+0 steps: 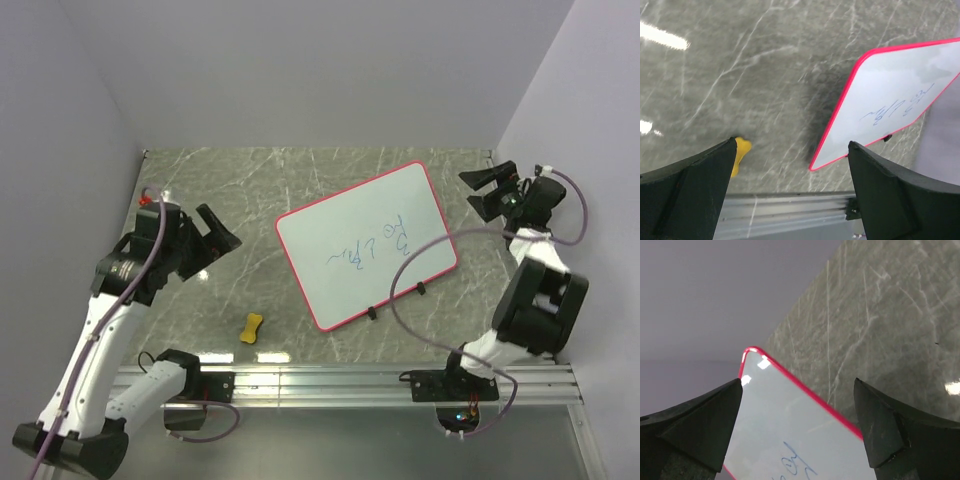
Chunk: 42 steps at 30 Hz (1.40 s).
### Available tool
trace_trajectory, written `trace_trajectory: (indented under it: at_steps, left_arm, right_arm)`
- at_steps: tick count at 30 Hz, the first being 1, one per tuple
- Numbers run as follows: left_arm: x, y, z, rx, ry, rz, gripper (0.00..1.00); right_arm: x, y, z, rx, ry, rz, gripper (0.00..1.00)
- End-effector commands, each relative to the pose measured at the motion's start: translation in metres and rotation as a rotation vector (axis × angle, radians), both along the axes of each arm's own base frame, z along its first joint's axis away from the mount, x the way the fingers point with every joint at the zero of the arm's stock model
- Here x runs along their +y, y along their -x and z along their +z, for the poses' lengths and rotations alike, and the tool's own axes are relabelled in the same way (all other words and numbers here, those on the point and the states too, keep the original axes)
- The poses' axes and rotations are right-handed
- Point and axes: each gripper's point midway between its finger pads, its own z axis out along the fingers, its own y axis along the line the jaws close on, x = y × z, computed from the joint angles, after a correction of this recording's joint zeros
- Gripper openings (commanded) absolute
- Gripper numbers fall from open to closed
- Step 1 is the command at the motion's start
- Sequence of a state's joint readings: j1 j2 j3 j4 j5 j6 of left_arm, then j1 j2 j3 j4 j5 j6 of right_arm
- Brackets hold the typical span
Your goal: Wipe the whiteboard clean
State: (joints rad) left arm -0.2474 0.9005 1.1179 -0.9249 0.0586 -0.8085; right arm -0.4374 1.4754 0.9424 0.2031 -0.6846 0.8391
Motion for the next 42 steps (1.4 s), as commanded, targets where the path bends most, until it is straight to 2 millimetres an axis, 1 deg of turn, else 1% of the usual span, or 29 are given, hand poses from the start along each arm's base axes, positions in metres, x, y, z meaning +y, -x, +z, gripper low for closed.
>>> trace_trajectory:
  at_steps: [1, 2, 3, 4, 6, 7, 8, 9, 10, 11, 13, 14, 15, 16, 17, 19, 20, 22, 24, 27, 31, 33, 34, 36, 37, 38, 39, 40, 42]
  left_arm:
    - [0.015, 0.03, -0.018, 0.1, -0.04, 0.056, 0.99]
    - [0.015, 0.033, -0.02, 0.113, -0.032, 0.067, 0.99]
    - [0.02, 0.032, -0.022, 0.115, -0.047, 0.093, 0.99]
    - [0.02, 0.033, -0.023, 0.121, -0.043, 0.103, 0.99]
    - [0.018, 0.036, -0.025, 0.13, -0.022, 0.123, 0.99]
    - [0.019, 0.036, -0.024, 0.128, -0.017, 0.133, 0.99]
    - [0.02, 0.037, -0.024, 0.131, -0.009, 0.156, 0.99]
    - [0.02, 0.038, -0.024, 0.135, -0.008, 0.159, 0.99]
    - [0.019, 0.039, -0.025, 0.141, -0.008, 0.163, 0.99]
    - [0.021, 0.039, -0.028, 0.155, -0.013, 0.175, 0.99]
    - [0.02, 0.041, -0.032, 0.169, -0.021, 0.177, 0.99]
    - [0.02, 0.041, -0.036, 0.182, -0.027, 0.185, 0.99]
    - [0.018, 0.041, -0.036, 0.181, -0.027, 0.179, 0.99]
    - [0.016, 0.041, -0.038, 0.185, -0.025, 0.178, 1.0]
    - [0.015, 0.04, -0.038, 0.188, -0.021, 0.183, 0.99]
    - [0.01, 0.038, -0.038, 0.188, -0.022, 0.174, 1.0]
    - [0.009, 0.035, -0.036, 0.189, -0.023, 0.173, 0.99]
    - [0.006, 0.034, -0.035, 0.187, -0.04, 0.158, 0.99]
    - [0.003, 0.032, -0.033, 0.186, -0.057, 0.142, 0.99]
    - [0.001, 0.03, -0.033, 0.184, -0.071, 0.134, 0.99]
    - [-0.001, 0.032, -0.038, 0.179, -0.06, 0.125, 0.99]
    - [-0.003, 0.034, -0.04, 0.177, -0.05, 0.114, 1.0]
    - [-0.004, 0.036, -0.039, 0.172, -0.047, 0.109, 0.99]
    - [-0.003, 0.038, -0.043, 0.179, -0.055, 0.103, 0.99]
    - [-0.003, 0.039, -0.044, 0.182, -0.06, 0.098, 0.99]
    - [-0.002, 0.041, -0.05, 0.194, -0.076, 0.089, 0.99]
    - [-0.002, 0.044, -0.056, 0.211, -0.089, 0.079, 0.99]
    - [-0.001, 0.047, -0.067, 0.242, -0.114, 0.066, 0.99]
    - [-0.003, 0.053, -0.079, 0.278, -0.135, 0.046, 0.99]
  right_arm:
    - [0.013, -0.022, 0.02, -0.189, -0.062, 0.234, 0.98]
    - [0.013, -0.028, 0.026, -0.223, -0.08, 0.269, 0.98]
    - [0.014, -0.031, 0.022, -0.228, -0.102, 0.295, 0.98]
    - [0.011, -0.038, 0.01, -0.234, -0.116, 0.314, 0.98]
    - [0.009, -0.041, 0.009, -0.243, -0.185, 0.331, 0.98]
    - [0.008, -0.046, -0.005, -0.234, -0.23, 0.333, 0.98]
    - [0.01, -0.046, 0.011, -0.297, -0.266, 0.36, 0.98]
    - [0.013, -0.046, 0.013, -0.316, -0.293, 0.378, 0.98]
    - [0.015, -0.048, 0.013, -0.38, -0.283, 0.407, 0.98]
    - [0.017, -0.047, 0.016, -0.361, -0.361, 0.42, 0.98]
    - [0.023, -0.048, 0.014, -0.401, -0.378, 0.463, 0.97]
    - [0.025, -0.049, 0.013, -0.387, -0.412, 0.475, 0.97]
    - [0.028, -0.051, 0.007, -0.377, -0.422, 0.485, 0.96]
    - [0.031, -0.054, 0.009, -0.383, -0.415, 0.5, 0.96]
    - [0.04, -0.057, 0.008, -0.376, -0.416, 0.526, 0.96]
    - [0.049, -0.062, 0.009, -0.377, -0.408, 0.563, 0.96]
    - [0.062, -0.063, 0.009, -0.373, -0.413, 0.594, 0.96]
    - [0.074, -0.064, 0.011, -0.373, -0.407, 0.626, 0.96]
    - [0.09, -0.063, 0.01, -0.365, -0.404, 0.659, 0.95]
    - [0.1, -0.058, 0.009, -0.357, -0.389, 0.678, 0.94]
    - [0.102, -0.045, 0.003, -0.349, -0.397, 0.682, 0.91]
    - [0.103, -0.041, 0.004, -0.352, -0.395, 0.68, 0.87]
    - [0.103, -0.038, 0.0, -0.345, -0.402, 0.675, 0.84]
    - [0.105, -0.033, 0.002, -0.35, -0.398, 0.681, 0.79]
    - [0.105, -0.03, -0.001, -0.342, -0.4, 0.678, 0.77]
    - [0.106, -0.027, -0.001, -0.34, -0.398, 0.678, 0.72]
    - [0.107, -0.025, 0.002, -0.346, -0.389, 0.681, 0.7]
    - [0.108, -0.022, -0.001, -0.336, -0.391, 0.674, 0.66]
    - [0.11, -0.017, 0.001, -0.338, -0.383, 0.672, 0.62]
